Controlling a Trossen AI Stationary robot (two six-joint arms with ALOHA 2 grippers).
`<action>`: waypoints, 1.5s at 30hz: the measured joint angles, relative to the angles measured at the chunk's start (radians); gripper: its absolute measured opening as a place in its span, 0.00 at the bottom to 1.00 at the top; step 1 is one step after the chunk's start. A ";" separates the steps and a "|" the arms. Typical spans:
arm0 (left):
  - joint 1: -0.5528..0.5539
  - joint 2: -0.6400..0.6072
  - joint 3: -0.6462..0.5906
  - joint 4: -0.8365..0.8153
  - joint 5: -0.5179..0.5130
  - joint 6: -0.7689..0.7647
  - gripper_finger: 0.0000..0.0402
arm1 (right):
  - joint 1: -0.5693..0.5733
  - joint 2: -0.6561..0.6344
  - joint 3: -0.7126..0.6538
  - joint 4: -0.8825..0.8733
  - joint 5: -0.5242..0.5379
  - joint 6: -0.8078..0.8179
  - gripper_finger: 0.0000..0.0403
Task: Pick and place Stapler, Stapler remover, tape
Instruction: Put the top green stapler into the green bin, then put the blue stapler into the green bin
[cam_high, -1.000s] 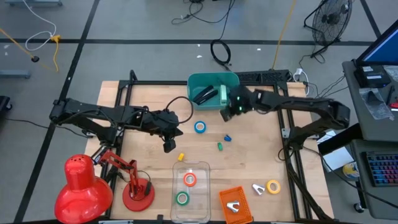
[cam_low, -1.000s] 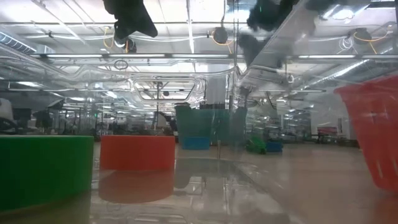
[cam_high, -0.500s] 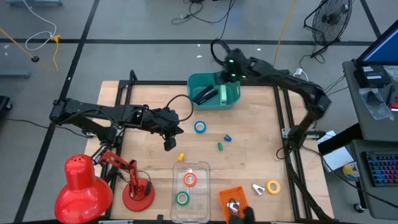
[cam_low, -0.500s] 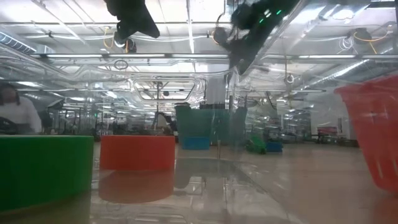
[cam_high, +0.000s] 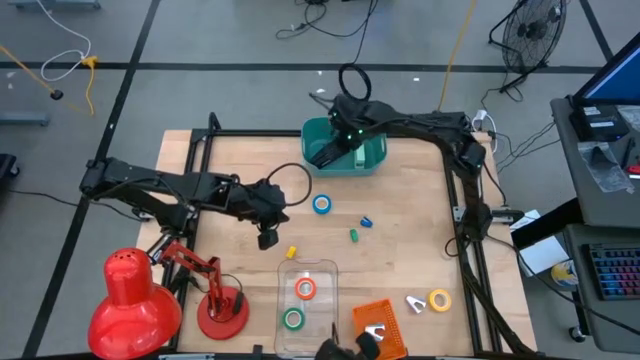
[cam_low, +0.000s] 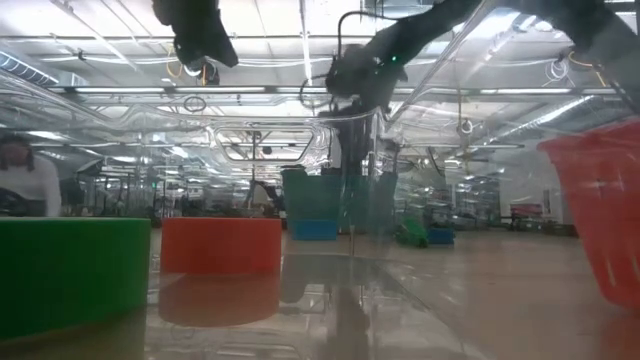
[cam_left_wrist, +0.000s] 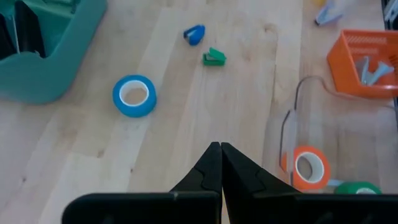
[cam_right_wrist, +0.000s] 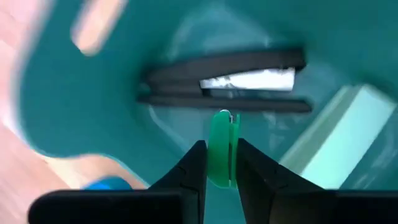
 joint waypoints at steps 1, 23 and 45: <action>-0.003 0.000 0.000 -0.004 -0.002 0.000 0.00 | 0.006 0.012 0.000 -0.013 0.000 -0.004 0.13; -0.010 0.000 -0.001 -0.009 -0.003 -0.012 0.00 | 0.057 0.109 -0.002 -0.015 0.058 -0.089 0.36; -0.010 0.000 -0.001 0.029 -0.004 -0.027 0.00 | 0.075 -0.203 -0.002 0.170 0.030 -0.081 0.48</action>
